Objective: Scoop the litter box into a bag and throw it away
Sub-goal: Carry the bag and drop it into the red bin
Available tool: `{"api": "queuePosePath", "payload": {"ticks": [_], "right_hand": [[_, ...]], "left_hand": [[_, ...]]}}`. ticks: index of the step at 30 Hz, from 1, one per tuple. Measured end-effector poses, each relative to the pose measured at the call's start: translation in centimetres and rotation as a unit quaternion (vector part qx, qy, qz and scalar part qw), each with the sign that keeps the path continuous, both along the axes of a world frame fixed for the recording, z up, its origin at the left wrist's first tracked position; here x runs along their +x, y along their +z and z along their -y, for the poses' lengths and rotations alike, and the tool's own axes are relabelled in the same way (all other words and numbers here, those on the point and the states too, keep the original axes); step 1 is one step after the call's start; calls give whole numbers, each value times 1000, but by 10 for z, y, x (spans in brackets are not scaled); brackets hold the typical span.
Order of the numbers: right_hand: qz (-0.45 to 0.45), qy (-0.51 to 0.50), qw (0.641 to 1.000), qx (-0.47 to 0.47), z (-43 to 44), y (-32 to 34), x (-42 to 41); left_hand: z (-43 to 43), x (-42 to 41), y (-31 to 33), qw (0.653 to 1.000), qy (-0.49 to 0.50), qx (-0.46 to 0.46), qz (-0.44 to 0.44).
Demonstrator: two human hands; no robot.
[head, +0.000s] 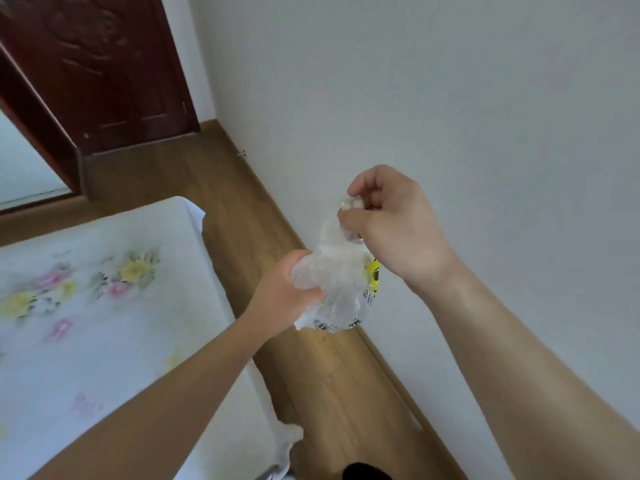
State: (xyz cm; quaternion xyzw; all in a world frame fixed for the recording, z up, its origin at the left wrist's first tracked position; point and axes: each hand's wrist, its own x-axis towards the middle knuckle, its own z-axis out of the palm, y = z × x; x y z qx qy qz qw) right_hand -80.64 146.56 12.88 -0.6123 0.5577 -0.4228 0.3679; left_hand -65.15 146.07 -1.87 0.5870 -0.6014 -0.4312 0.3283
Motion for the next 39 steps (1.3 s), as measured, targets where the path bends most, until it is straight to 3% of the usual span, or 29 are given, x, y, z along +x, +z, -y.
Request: {"api": "queuePosePath", "payload": {"ticks": [11,21,39], "right_hand": [[13,177,984,-22,154,9,62],[13,298,954,-15,284,0,163],[37,372,927,-3,589,1,380]], "left_hand": [[99,43,17,977,209,-50,-11],[183,115,-9,912,400,-2,-92],[480,316,3,857,505,5,-106]]}}
